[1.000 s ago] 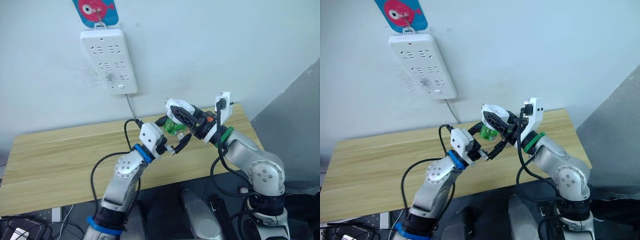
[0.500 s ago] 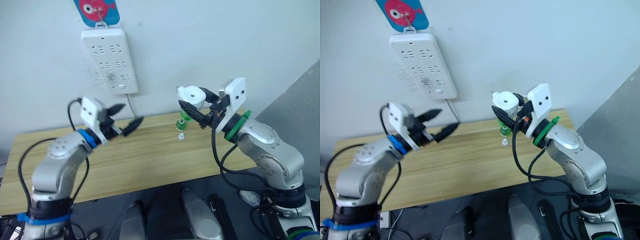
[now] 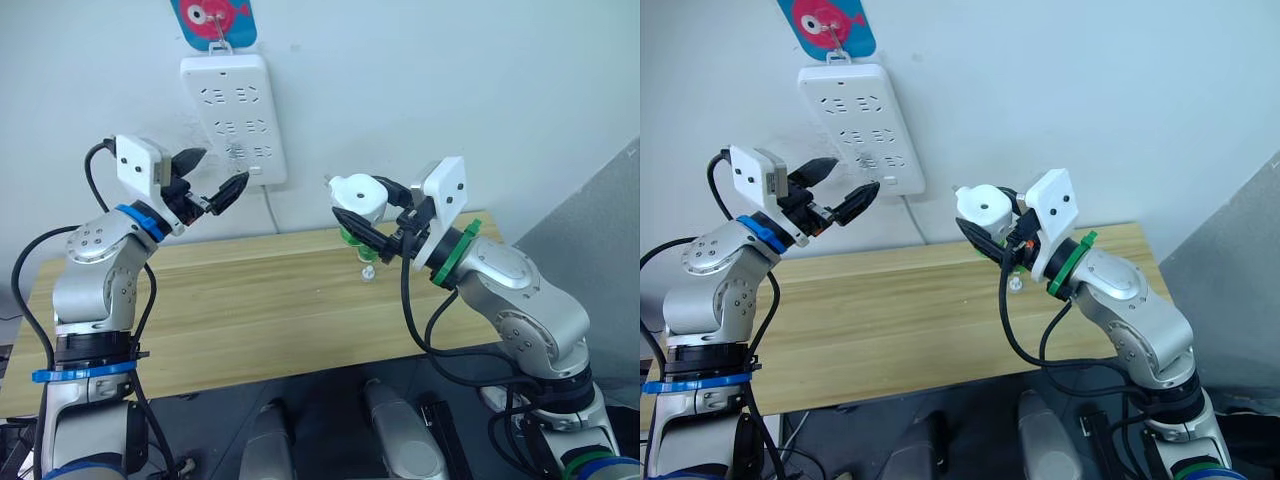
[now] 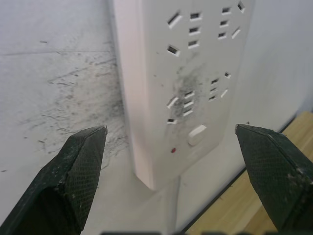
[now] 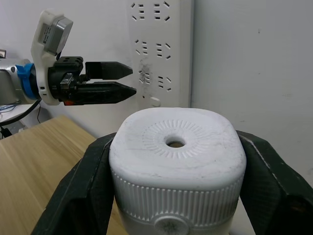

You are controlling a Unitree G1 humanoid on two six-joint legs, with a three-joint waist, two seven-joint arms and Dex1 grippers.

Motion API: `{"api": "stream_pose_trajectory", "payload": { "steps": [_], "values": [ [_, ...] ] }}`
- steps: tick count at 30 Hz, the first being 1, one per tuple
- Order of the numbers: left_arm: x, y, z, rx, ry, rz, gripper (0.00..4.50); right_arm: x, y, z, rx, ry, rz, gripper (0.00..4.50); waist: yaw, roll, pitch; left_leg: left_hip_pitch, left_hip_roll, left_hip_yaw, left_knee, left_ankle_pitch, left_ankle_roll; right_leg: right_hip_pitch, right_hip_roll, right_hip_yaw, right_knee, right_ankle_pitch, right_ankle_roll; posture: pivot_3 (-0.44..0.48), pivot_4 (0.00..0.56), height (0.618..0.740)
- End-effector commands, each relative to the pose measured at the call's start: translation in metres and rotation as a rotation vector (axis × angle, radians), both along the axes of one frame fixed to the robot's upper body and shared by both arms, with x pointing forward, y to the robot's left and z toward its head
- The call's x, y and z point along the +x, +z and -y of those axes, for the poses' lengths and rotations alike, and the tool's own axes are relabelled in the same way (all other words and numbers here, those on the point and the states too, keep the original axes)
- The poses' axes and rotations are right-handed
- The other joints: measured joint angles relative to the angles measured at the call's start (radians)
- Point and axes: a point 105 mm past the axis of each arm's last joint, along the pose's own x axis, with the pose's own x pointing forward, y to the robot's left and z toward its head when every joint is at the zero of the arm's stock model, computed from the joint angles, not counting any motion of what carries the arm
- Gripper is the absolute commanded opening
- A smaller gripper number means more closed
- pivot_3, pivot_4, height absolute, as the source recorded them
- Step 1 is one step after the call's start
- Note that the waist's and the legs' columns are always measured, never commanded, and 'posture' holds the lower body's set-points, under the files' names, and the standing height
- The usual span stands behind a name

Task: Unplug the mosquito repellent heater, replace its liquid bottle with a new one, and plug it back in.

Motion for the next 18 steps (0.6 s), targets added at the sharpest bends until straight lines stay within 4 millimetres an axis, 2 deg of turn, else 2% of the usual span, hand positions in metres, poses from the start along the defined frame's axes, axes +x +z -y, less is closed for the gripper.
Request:
{"api": "stream_pose_trajectory", "payload": {
  "steps": [1, 12, 18],
  "values": [
    [-0.007, 0.009, 0.001, 0.002, -0.011, 0.041, 4.5, -0.009, 0.015, 0.0, 0.016, 0.017, 0.071, 3.0, 0.0, 0.0, 0.0, 0.0, 0.0, -0.001, -0.001, 0.0, 0.0, 0.0, 0.0, -0.001, 0.001, 0.0, 0.0, -0.218, 0.267, 0.74],
    [0.019, 0.018, 0.02, 0.027, -0.143, 0.009, 4.5, -0.011, 0.016, -0.006, 0.013, 0.058, 0.069, 3.0, 0.006, 0.0, 0.0, -0.001, 0.0, -0.002, 0.001, 0.0, 0.0, 0.001, 0.0, -0.002, 0.0, 0.0, 0.0, -0.206, 0.266, 0.74],
    [0.019, 0.019, 0.039, 0.026, -0.25, -0.005, 4.5, -0.013, 0.019, -0.007, 0.02, 0.069, 0.073, 3.0, 0.009, 0.0, 0.0, -0.001, 0.0, -0.003, 0.001, 0.0, 0.0, 0.0, 0.0, -0.003, 0.002, 0.0, 0.0, -0.215, 0.267, 0.74]
  ]
}}
